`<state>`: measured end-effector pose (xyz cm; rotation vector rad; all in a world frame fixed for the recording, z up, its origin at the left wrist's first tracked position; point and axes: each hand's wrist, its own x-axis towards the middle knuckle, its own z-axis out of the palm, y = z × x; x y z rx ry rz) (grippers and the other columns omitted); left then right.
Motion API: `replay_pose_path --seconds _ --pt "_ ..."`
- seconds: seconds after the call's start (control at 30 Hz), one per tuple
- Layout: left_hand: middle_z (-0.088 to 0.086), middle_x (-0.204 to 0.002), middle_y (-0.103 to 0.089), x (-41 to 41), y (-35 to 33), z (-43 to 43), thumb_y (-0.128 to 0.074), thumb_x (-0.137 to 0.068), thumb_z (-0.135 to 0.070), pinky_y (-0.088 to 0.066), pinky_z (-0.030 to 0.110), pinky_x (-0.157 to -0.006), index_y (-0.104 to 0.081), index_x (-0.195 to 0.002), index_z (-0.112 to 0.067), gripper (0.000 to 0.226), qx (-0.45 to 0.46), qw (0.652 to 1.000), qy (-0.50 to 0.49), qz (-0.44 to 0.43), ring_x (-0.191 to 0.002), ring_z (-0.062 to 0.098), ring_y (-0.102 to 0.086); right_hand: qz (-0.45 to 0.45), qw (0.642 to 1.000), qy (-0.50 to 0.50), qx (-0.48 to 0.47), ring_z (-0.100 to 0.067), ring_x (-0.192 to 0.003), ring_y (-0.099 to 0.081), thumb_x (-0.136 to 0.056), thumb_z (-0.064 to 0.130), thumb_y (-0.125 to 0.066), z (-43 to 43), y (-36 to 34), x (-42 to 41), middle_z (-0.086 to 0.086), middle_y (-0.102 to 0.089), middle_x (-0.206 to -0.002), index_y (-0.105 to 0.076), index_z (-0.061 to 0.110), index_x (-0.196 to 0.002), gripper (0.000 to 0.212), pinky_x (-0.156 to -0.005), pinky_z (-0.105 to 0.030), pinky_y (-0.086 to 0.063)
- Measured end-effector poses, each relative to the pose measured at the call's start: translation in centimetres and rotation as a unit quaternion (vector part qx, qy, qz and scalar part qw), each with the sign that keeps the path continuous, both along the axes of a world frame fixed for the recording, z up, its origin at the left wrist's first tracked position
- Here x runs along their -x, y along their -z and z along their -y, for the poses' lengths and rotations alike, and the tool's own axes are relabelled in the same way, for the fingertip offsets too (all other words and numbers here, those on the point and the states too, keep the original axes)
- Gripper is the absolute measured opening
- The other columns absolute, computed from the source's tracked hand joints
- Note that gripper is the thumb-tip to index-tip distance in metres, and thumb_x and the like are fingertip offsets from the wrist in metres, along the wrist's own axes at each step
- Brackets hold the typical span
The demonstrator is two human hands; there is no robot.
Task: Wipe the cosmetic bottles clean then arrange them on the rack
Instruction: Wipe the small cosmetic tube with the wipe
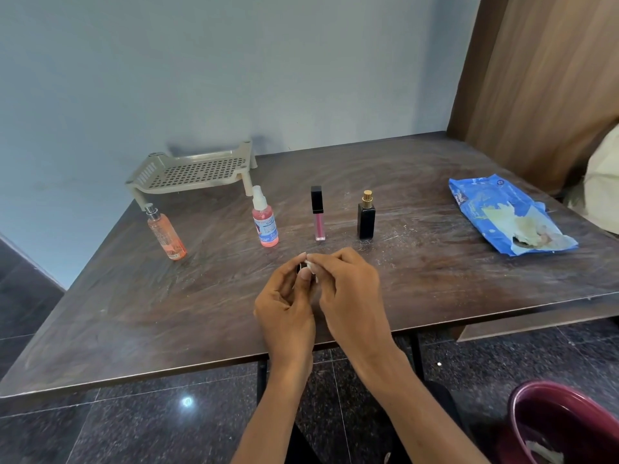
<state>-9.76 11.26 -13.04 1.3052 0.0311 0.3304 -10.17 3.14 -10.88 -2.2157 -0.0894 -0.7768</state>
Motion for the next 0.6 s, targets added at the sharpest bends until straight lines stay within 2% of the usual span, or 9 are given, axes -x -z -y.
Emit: replay_pose_path --seconds 0.1,0.23,0.4,0.53,0.6 --pt "0.004 -0.104 -0.078 0.0 0.1 0.1 -0.064 -0.095 -0.007 -0.057 0.04 -0.094 -0.074 -0.107 -0.014 0.017 0.013 1.0 0.005 0.002 -0.103 0.019 -0.073 -0.006 1.0 0.029 0.006 -0.013 -0.074 -0.057 -0.094 0.013 -0.062 1.5 0.8 0.7 0.001 -0.059 -0.086 -0.072 0.015 -0.111 0.019 -0.063 -0.024 -0.051" --pt "0.004 -0.107 -0.077 -0.1 0.1 0.2 -0.061 -0.097 -0.004 -0.054 0.043 -0.097 -0.073 -0.107 -0.015 0.02 0.025 1.0 0.016 -0.001 -0.105 0.019 -0.072 -0.041 0.996 0.081 -0.018 -0.005 -0.074 -0.057 -0.095 0.018 -0.06 4.0 1.7 1.6 0.006 -0.058 -0.086 -0.072 0.016 -0.112 0.021 -0.066 -0.011 -0.044" --pt "0.002 -0.107 -0.077 0.0 0.0 0.2 -0.06 -0.097 -0.006 -0.057 0.038 -0.094 -0.072 -0.107 -0.016 0.019 0.023 1.0 0.019 0.001 -0.106 0.016 -0.072 -0.042 0.997 0.07 0.003 -0.01 -0.07 -0.055 -0.094 0.013 -0.061 3.2 0.9 0.7 0.002 -0.058 -0.082 -0.075 0.015 -0.103 0.017 -0.062 -0.017 -0.044" --pt "0.0 -0.103 -0.078 0.0 -0.2 0.1 -0.062 -0.096 -0.005 -0.058 0.026 -0.09 -0.072 -0.108 -0.014 0.018 0.016 1.0 0.017 0.004 -0.102 0.014 -0.073 -0.021 1.0 0.01 0.0 -0.011 -0.072 -0.057 -0.094 0.011 -0.059 0.6 -0.4 -0.2 -0.002 -0.06 -0.084 -0.074 0.013 -0.103 0.018 -0.064 -0.016 -0.046" --pt "-0.003 -0.101 -0.078 0.0 -0.2 0.1 -0.062 -0.096 -0.006 -0.058 0.021 -0.085 -0.072 -0.108 -0.015 0.018 0.018 1.0 0.014 0.002 -0.1 0.012 -0.074 -0.014 1.0 -0.004 0.01 -0.012 -0.074 -0.059 -0.094 0.01 -0.058 -0.2 -0.6 -0.5 -0.004 -0.062 -0.086 -0.074 0.012 -0.104 0.018 -0.067 -0.023 -0.051"
